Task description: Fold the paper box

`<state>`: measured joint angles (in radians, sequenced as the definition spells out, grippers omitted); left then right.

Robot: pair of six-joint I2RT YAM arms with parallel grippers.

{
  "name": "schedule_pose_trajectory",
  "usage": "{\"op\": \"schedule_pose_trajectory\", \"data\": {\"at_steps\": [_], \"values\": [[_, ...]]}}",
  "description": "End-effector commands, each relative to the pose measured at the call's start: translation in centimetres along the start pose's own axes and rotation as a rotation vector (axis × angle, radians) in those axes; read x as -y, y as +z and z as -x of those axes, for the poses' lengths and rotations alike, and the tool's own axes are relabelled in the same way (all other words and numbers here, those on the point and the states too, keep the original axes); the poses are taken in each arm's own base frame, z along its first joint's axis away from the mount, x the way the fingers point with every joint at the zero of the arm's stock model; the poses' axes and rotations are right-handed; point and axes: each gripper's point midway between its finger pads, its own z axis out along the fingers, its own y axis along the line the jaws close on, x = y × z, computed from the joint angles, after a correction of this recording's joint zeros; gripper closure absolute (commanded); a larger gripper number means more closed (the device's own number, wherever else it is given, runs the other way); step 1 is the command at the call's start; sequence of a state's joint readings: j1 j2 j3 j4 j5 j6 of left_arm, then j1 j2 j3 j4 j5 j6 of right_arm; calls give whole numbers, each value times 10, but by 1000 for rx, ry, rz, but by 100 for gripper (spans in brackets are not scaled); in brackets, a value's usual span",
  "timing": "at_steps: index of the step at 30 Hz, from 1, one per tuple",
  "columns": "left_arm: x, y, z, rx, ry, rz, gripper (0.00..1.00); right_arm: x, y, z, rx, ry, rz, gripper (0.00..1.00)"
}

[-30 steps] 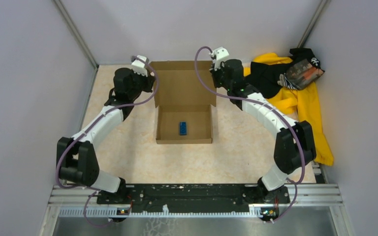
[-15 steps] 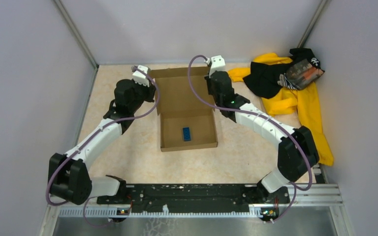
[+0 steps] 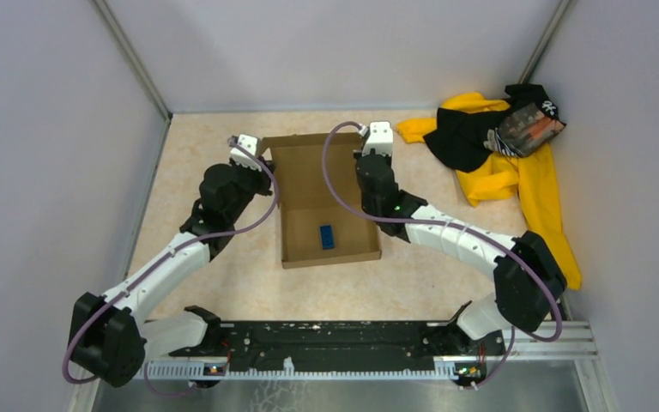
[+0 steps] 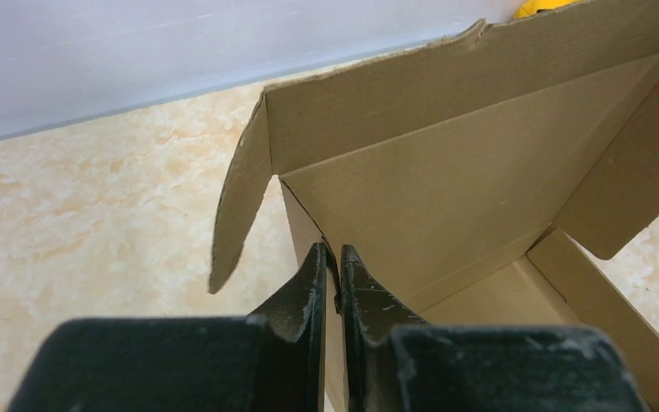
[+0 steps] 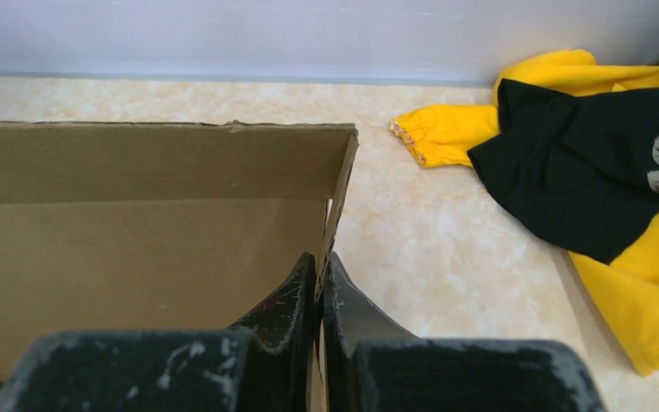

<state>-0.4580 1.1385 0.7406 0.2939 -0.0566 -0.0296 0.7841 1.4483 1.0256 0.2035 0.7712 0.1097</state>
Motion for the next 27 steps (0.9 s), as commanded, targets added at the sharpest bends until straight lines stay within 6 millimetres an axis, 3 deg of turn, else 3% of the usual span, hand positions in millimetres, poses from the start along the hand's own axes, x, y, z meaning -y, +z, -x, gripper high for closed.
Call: {"op": "schedule_pose_trajectory", "data": {"at_steps": [1, 16, 27], "values": [[41, -11, -14, -32, -45, -142, 88, -36, -22, -20, -20, 36, 116, 100], [48, -40, -27, -24, -60, -132, 88, -35, -50, -57, -56, 94, 118, 100], [64, -65, -45, -24, -81, -172, 88, -42, -77, -81, -79, 77, 125, 100]]}}
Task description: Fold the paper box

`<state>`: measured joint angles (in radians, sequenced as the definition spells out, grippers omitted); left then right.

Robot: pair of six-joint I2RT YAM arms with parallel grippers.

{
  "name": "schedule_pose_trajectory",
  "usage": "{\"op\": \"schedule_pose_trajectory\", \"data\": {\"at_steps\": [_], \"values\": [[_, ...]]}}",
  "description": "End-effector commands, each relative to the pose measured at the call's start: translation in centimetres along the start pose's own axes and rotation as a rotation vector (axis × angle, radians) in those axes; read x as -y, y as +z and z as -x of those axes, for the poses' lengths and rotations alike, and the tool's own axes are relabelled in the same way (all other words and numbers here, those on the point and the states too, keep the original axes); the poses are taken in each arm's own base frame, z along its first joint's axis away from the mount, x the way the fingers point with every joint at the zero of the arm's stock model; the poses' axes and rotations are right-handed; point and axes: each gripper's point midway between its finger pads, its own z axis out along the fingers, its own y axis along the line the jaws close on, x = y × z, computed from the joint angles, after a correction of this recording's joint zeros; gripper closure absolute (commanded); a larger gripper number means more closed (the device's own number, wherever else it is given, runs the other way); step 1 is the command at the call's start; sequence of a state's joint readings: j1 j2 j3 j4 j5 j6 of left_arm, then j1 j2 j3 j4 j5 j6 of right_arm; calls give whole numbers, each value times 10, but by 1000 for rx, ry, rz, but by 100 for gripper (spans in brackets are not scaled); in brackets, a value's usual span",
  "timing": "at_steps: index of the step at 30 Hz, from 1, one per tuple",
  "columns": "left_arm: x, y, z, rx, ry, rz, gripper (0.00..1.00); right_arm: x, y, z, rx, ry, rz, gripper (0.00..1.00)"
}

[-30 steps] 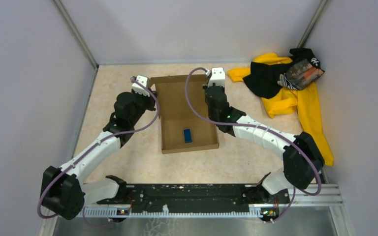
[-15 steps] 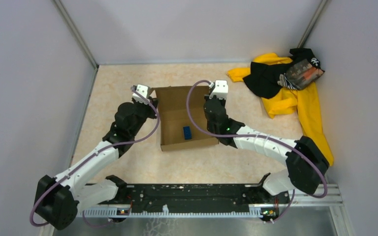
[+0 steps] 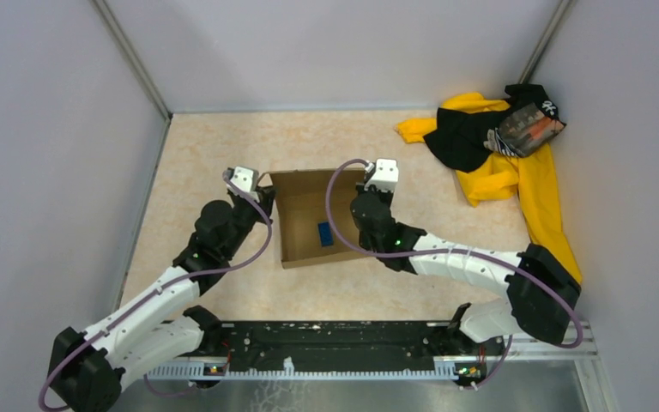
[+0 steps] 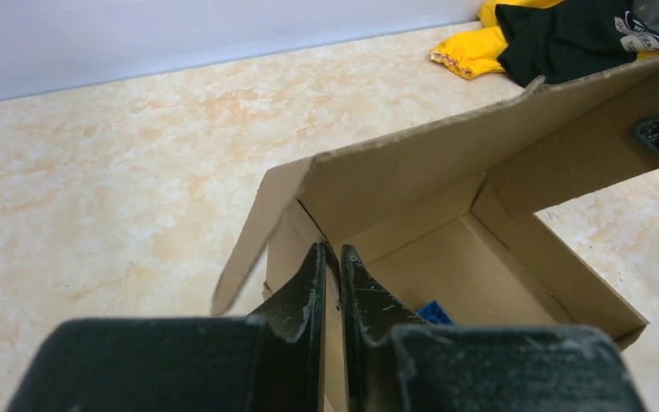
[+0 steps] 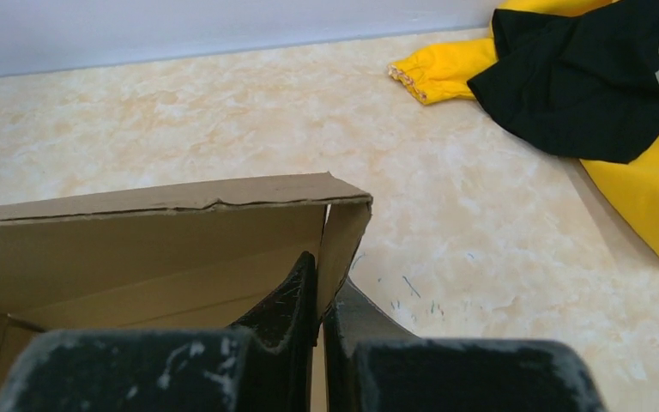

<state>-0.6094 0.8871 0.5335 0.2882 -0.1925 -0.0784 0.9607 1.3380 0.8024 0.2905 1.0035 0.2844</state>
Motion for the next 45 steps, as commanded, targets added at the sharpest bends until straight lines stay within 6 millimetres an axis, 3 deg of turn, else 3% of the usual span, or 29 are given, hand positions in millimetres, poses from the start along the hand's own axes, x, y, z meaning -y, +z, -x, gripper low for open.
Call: {"op": "schedule_pose_trajectory", "data": {"at_steps": [1, 6, 16, 21, 34, 45], "values": [[38, -14, -28, -67, -47, -156, 88, -31, -28, -48, -120, -53, 174, 100], [45, -21, -42, -84, -61, -168, 89, -23, -36, -58, -130, -52, 163, 100], [55, -34, -47, -116, -66, -190, 87, -14, -49, -67, -153, -32, 179, 100], [57, -46, -51, -146, -91, -202, 80, -13, -57, -70, -172, -15, 204, 92], [55, -59, -97, -288, -105, -182, 72, -7, -62, -95, -224, -15, 209, 89], [49, -75, -115, -392, -174, -130, 71, -8, -71, -97, -272, -14, 253, 72]]}}
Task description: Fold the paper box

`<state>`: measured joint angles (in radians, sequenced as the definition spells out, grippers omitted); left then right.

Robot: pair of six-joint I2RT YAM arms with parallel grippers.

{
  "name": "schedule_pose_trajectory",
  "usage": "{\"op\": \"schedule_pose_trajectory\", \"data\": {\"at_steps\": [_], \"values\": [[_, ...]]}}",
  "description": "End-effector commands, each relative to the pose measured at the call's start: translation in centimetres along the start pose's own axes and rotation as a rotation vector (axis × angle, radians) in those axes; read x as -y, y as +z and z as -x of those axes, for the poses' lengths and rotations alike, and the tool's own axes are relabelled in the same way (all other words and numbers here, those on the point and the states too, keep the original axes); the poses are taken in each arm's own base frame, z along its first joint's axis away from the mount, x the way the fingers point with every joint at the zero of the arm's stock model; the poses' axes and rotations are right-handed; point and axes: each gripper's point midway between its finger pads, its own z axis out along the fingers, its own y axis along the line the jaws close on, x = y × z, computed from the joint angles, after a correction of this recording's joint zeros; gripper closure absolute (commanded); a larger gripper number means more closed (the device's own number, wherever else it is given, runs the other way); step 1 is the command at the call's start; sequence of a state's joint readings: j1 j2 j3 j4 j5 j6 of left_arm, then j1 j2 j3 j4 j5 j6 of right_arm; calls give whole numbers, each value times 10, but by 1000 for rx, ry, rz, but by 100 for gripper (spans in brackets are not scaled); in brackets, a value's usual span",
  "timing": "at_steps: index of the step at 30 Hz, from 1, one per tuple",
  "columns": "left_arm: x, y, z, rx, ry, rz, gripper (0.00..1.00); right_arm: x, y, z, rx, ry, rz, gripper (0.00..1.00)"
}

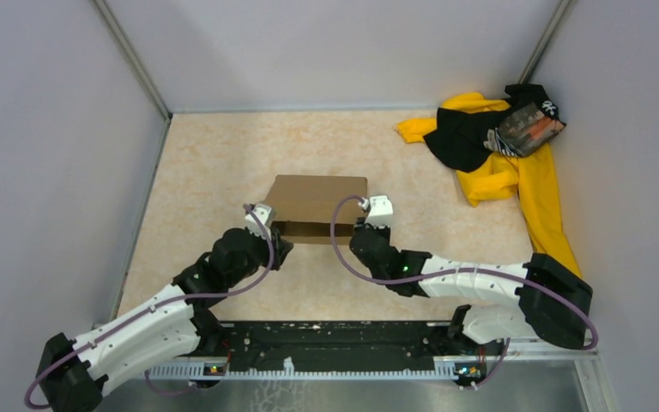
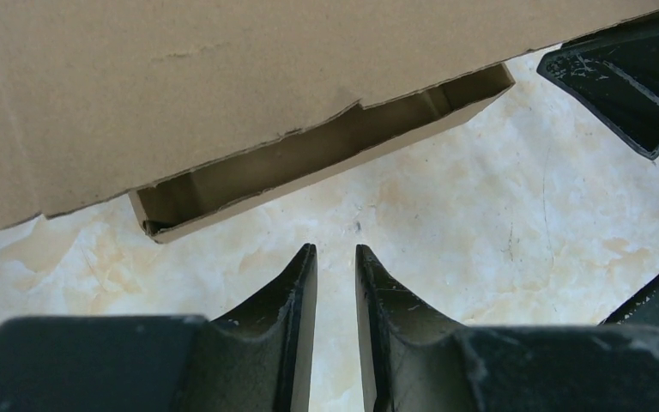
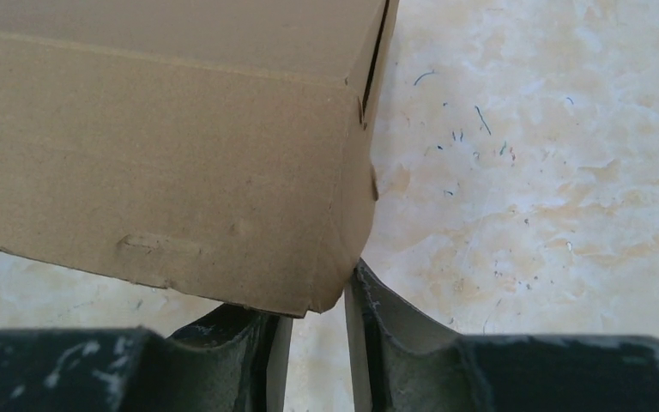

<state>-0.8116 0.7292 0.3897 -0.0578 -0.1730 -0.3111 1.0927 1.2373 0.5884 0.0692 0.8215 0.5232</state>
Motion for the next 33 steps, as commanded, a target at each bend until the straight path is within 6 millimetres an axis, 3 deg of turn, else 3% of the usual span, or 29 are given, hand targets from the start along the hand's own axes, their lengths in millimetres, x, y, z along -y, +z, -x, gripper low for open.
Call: {"op": "schedule_pose_trajectory", "data": {"at_steps": [1, 10, 14, 25, 29, 33], "values": [[1, -6, -7, -34, -70, 12, 71, -7, -10, 7, -4, 41, 53, 71], [8, -23, -12, -96, -180, 1, 73, 5, -26, 2, -45, 40, 72, 63], [16, -35, -4, -90, -215, -34, 73, 16, -37, 1, -73, 59, 68, 62], [38, -78, 67, 89, -275, -150, 74, 28, -67, 42, -44, 116, 89, 59], [42, -81, 89, 137, -257, -155, 72, 27, -68, 60, -17, 94, 77, 55], [37, -69, 104, 155, -207, -96, 70, 27, -66, 88, 8, 97, 69, 53]]}}
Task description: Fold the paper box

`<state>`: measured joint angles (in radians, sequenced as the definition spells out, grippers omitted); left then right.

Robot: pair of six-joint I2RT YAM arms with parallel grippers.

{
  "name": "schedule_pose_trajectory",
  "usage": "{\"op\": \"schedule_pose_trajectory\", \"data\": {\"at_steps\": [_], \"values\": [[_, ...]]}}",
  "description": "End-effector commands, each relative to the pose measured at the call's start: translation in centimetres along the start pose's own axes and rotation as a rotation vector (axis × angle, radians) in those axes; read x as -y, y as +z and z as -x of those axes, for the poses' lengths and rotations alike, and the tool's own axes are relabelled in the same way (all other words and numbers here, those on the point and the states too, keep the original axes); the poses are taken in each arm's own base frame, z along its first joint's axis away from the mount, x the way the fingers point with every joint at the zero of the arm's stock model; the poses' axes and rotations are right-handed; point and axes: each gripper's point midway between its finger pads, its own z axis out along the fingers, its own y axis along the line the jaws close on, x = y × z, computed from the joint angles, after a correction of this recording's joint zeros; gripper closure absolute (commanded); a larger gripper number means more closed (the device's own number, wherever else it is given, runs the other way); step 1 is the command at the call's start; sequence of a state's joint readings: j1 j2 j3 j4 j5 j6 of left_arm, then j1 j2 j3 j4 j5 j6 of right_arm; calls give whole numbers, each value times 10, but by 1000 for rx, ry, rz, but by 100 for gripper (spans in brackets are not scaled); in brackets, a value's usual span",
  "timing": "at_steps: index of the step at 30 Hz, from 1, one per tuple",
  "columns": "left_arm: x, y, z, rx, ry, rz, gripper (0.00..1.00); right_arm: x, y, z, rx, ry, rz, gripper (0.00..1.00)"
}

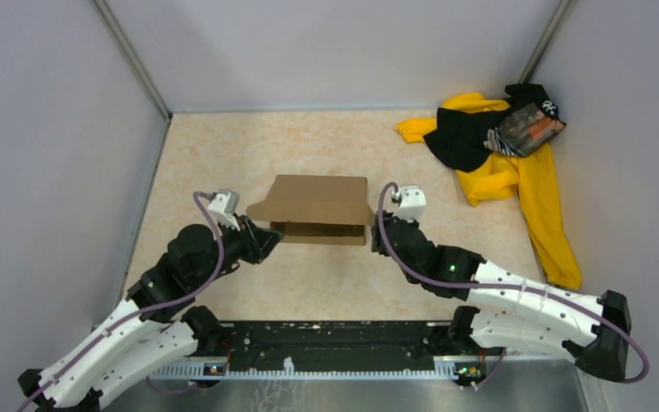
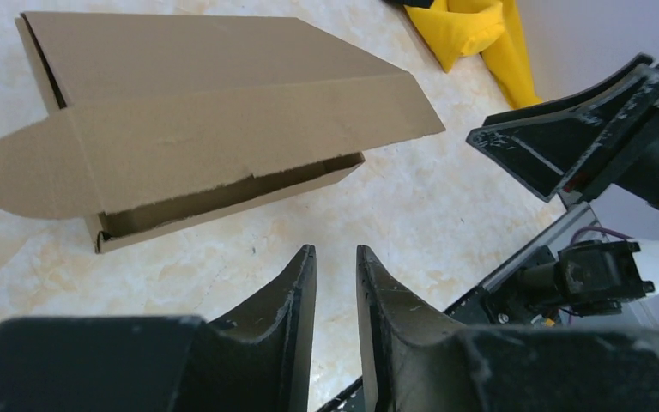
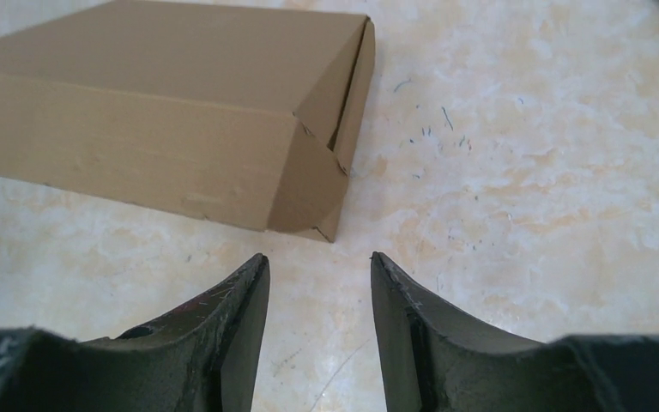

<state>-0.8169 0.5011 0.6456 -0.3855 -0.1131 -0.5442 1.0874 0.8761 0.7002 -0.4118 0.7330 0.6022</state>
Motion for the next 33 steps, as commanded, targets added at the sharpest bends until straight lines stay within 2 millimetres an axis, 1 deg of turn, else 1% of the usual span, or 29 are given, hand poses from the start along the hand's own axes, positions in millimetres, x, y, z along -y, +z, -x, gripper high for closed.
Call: {"op": "schedule_pose_trajectory", "data": {"at_steps": [1, 4, 6, 7, 10, 12, 14, 17, 20, 21, 22, 23, 28, 30, 31, 33], "values": [[3, 11, 26, 53, 67, 37, 69, -7, -3, 49, 65, 26, 9, 53], [-1, 23, 40, 90, 109, 87, 64, -5, 5, 74, 80, 50, 22, 53], [-4, 34, 46, 94, 142, 126, 59, -5, 15, 86, 82, 47, 32, 53], [-7, 40, 46, 78, 161, 149, 59, -7, 22, 91, 70, 41, 39, 53], [-21, 56, 42, 37, 199, 227, 55, -16, 45, 93, 10, 6, 71, 53], [-35, 65, 36, 13, 200, 262, 53, -27, 59, 89, -30, -25, 100, 53], [-46, 72, 30, -12, 179, 261, 53, -37, 72, 82, -64, -38, 128, 53], [-70, 81, 15, -57, 133, 257, 55, -47, 89, 66, -110, -45, 159, 53], [-88, 88, -2, -104, 102, 251, 58, -51, 100, 48, -149, -48, 174, 53], [-91, 90, -7, -117, 96, 250, 58, -51, 103, 40, -166, -47, 183, 53], [-93, 93, -12, -127, 92, 249, 60, -50, 106, 27, -192, -46, 187, 53], [-92, 95, -20, -152, 83, 226, 60, -49, 107, 16, -213, -41, 188, 53], [-105, 97, -60, -252, 30, 239, 64, -43, 114, -37, -299, -1, 199, 53], [-109, 95, -74, -278, 5, 244, 65, -39, 117, -54, -330, 4, 192, 54], [-113, 93, -82, -291, -3, 250, 65, -38, 117, -59, -342, 6, 194, 54], [-118, 91, -90, -303, -9, 265, 65, -37, 119, -67, -362, 9, 193, 54]]}}
